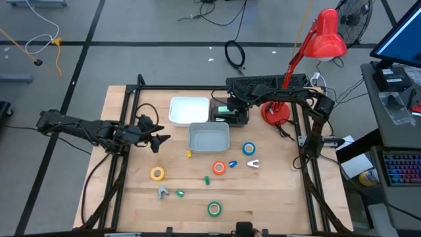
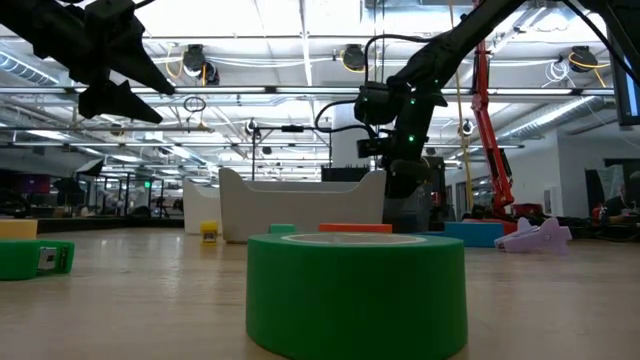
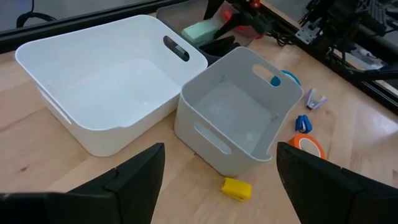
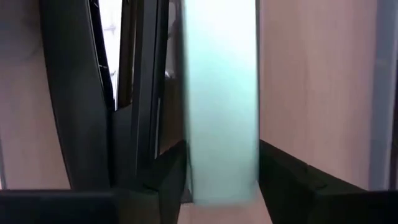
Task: Pick and place Stapler, Stapler remover, tape
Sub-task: Put the light blue stapler into the black bin, then put the blue stapler into the black bin
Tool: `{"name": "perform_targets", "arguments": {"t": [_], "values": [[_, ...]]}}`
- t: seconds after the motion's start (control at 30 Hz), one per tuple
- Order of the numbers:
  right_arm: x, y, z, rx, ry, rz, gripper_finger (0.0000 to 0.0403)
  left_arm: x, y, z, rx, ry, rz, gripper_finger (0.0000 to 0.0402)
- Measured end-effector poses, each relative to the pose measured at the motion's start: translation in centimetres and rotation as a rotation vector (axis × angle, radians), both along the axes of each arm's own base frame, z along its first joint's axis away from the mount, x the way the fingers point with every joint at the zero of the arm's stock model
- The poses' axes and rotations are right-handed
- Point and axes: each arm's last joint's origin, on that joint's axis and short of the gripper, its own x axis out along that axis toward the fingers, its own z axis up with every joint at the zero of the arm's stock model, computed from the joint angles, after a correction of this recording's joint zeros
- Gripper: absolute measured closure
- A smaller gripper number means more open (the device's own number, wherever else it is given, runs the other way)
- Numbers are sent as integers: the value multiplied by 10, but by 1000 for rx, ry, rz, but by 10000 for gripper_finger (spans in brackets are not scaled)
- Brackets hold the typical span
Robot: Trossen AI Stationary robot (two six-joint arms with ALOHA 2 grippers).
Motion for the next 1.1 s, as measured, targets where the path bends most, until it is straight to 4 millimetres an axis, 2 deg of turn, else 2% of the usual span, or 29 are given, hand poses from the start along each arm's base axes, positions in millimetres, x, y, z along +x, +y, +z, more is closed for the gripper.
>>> {"name": "perform_targets", "arguments": {"t": [0.13, 0.27, 0.43, 0.57, 0.7, 0.83, 0.97, 1.1], "values": [[0, 0, 0, -56, 32, -19, 186, 0, 0, 0, 6, 3, -4, 94], [-1, 5, 15, -141, 38, 14, 162, 0, 0, 0, 12, 5, -7, 94], [-2, 23, 51, -204, -72, 72, 155, 0, 0, 0, 42, 18, -25, 94], [-7, 48, 87, -226, -195, 66, 163, 0, 0, 0, 71, 29, -42, 94], [-15, 74, 117, -136, -358, -4, 174, 0, 0, 0, 107, 44, -63, 94], [-22, 97, 137, 7, -490, -60, 186, 0, 0, 0, 122, 50, -72, 94], [-26, 119, 149, 106, -559, -93, 194, 0, 0, 0, 119, 48, -69, 94], [-31, 137, 152, 189, -543, -141, 195, 0, 0, 0, 117, 48, -68, 94]]}}
